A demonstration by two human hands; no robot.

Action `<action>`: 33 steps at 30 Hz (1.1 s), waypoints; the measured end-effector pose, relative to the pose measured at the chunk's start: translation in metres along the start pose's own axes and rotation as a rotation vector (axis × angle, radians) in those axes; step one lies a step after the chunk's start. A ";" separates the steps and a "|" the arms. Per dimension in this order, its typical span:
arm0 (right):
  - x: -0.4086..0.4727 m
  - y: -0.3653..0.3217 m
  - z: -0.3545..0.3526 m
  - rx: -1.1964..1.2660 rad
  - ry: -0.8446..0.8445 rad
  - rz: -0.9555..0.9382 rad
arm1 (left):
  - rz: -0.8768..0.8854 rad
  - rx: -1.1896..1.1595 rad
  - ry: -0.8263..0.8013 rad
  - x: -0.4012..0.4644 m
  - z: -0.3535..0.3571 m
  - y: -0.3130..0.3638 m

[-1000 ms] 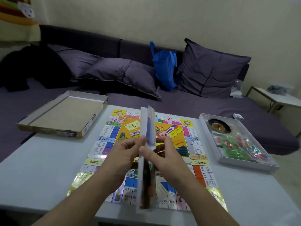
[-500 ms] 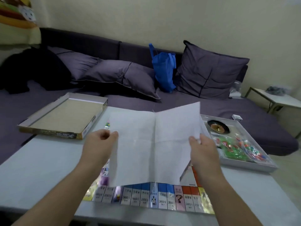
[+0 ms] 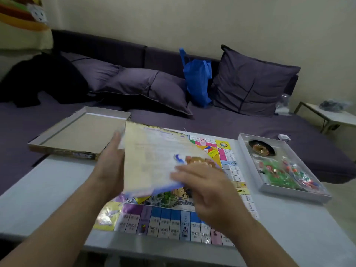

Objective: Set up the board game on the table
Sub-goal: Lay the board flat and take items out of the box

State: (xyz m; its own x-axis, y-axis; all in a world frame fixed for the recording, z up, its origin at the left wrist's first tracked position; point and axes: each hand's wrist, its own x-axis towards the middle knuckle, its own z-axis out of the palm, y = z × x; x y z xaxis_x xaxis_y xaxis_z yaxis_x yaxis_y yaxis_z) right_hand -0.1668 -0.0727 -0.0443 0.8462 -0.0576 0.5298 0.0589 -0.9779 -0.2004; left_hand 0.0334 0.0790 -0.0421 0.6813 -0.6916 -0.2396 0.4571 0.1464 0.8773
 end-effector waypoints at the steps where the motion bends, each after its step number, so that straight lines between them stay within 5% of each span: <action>1: -0.001 -0.005 0.003 -0.002 -0.138 0.003 | -0.047 0.008 0.028 0.006 -0.012 0.002; 4: -0.005 -0.016 0.012 -0.002 -0.550 0.073 | -0.159 0.210 0.166 0.018 -0.040 -0.007; 8: -0.013 -0.006 0.022 0.242 -0.863 0.341 | -0.220 0.681 0.207 0.020 -0.046 -0.035; 11: -0.016 0.010 0.032 0.255 -0.691 0.566 | -0.115 0.861 0.253 0.016 -0.039 -0.039; 15: -0.009 0.035 0.040 0.247 -0.239 0.925 | 0.035 0.714 0.199 0.012 -0.036 -0.029; 19: 0.000 0.045 0.038 0.541 -0.134 1.144 | 0.061 0.657 0.146 0.015 -0.042 -0.018; 26: 0.008 0.028 0.051 0.634 -0.020 1.091 | 0.104 0.658 0.212 0.013 -0.066 -0.002; 33: 0.051 0.009 0.081 0.835 0.116 1.153 | 0.290 0.822 0.460 0.014 -0.104 0.036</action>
State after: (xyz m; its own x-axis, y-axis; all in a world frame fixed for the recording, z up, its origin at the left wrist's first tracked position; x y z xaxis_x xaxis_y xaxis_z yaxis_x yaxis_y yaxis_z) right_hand -0.0797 -0.0683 -0.0861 0.5894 -0.7813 -0.2056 -0.2968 0.0273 -0.9546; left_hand 0.1187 0.1479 -0.0574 0.9400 -0.3381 0.0447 -0.1836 -0.3911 0.9018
